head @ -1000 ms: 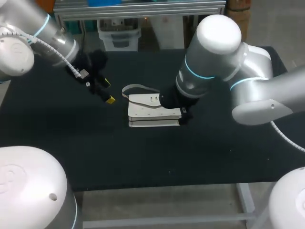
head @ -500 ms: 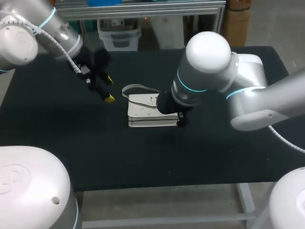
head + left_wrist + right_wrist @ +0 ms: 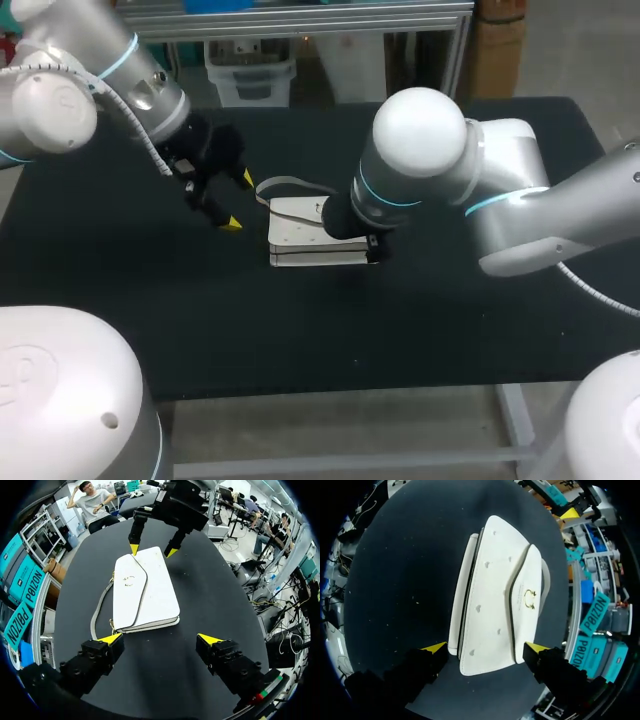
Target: Pick up the bag, open it, inspect its contents, close it, and place it on the opposite side
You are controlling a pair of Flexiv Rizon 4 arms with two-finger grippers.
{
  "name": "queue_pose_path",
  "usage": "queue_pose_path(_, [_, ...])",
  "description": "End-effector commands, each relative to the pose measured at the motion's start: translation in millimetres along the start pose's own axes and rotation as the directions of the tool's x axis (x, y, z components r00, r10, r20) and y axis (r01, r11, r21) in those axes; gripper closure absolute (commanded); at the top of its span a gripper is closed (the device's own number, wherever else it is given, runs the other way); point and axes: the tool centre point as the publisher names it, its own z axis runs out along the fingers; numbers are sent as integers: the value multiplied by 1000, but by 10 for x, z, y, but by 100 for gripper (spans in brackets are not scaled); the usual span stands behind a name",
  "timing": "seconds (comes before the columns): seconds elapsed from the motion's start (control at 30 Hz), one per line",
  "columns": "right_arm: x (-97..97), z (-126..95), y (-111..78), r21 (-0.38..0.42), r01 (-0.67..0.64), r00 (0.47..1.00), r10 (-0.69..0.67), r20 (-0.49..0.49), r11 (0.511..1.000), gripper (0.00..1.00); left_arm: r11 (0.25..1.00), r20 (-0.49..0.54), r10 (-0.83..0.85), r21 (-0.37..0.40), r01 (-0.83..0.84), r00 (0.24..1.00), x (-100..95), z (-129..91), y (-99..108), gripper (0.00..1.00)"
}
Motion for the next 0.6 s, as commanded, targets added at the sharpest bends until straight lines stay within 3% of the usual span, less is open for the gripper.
queue_pose_path(0.03, [-18, 82, 45, 7, -5, 1000, 5, 13, 1000, 11, 1000, -10, 19, 4, -19, 1000, -18, 44, 18, 0])
queue_pose_path(0.23, [-61, 130, 84, 6, -6, 1000, 6, 31, 1000, 42, 999, -26, 37, -9, -37, 999, -22, 90, 30, 0])
queue_pose_path(0.6, [-97, 240, 124, 1, -2, 999, 2, 34, 1000, 51, 996, -48, 78, -33, -80, 996, -11, 141, 73, 0])
